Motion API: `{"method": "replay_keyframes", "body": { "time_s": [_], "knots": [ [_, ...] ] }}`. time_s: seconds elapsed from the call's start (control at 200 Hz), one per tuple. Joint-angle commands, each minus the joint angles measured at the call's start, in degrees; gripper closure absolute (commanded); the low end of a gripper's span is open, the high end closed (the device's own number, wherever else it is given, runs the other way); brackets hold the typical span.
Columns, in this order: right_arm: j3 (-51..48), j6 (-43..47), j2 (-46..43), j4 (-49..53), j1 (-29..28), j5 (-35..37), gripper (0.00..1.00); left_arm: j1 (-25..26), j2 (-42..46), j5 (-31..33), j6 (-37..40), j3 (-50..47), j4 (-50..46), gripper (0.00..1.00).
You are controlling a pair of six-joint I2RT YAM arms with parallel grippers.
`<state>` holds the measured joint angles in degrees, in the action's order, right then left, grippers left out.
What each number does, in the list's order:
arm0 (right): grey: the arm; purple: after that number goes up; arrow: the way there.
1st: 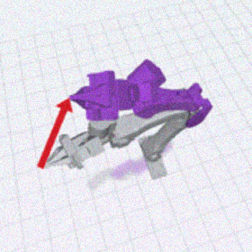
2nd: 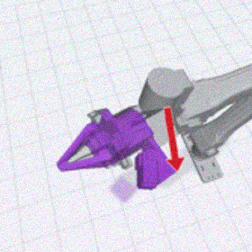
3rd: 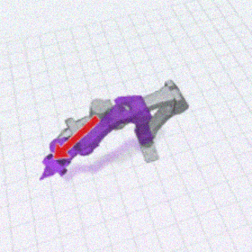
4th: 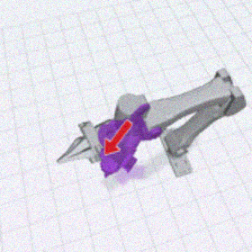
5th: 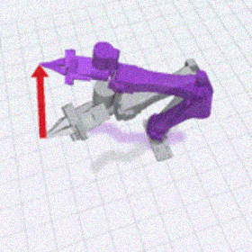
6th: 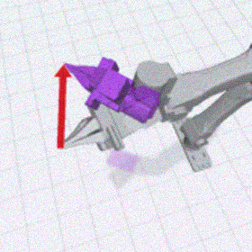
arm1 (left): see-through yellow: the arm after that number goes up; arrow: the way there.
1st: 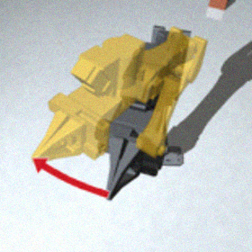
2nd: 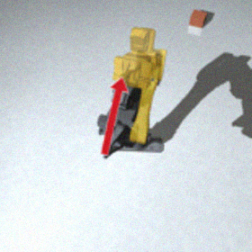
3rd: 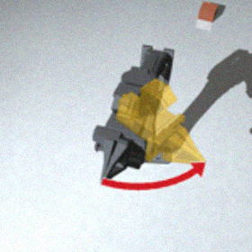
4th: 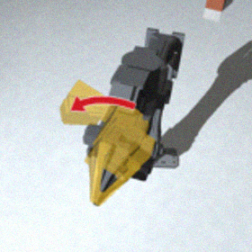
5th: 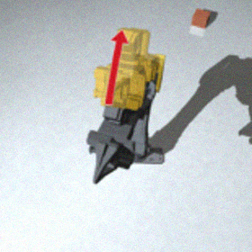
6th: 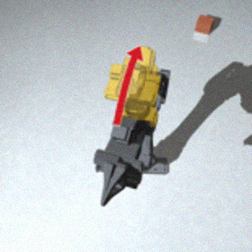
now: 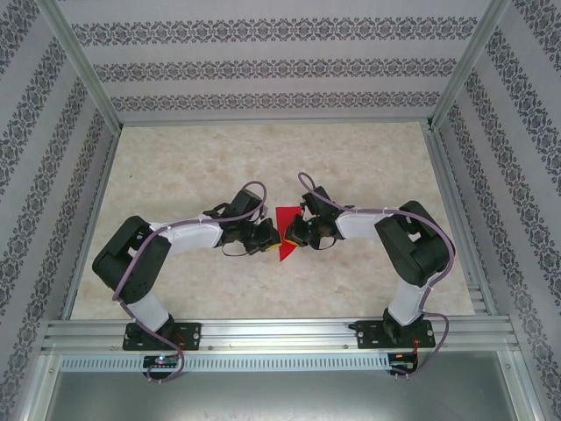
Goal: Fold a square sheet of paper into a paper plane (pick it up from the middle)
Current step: Third fold the triangle at the center of the table.
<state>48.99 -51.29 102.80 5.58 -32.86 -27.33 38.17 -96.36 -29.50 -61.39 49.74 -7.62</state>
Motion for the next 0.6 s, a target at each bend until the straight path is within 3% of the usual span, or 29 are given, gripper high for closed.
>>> {"method": "replay_keyframes", "body": {
  "time_s": [0.0, 0.594],
  "knots": [
    [-0.83, -0.01, 0.86, 0.91, 0.26, 1.52, 0.94, 1.78, -1.55, -1.39, -1.61, -0.03, 3.40, 0.91],
    [-1.27, -0.48, 0.25, 0.37, 0.36, 0.53, 0.93, 3.61, -6.63, -1.54, -1.28, 1.78, 0.64, 0.91]
  ]
}}
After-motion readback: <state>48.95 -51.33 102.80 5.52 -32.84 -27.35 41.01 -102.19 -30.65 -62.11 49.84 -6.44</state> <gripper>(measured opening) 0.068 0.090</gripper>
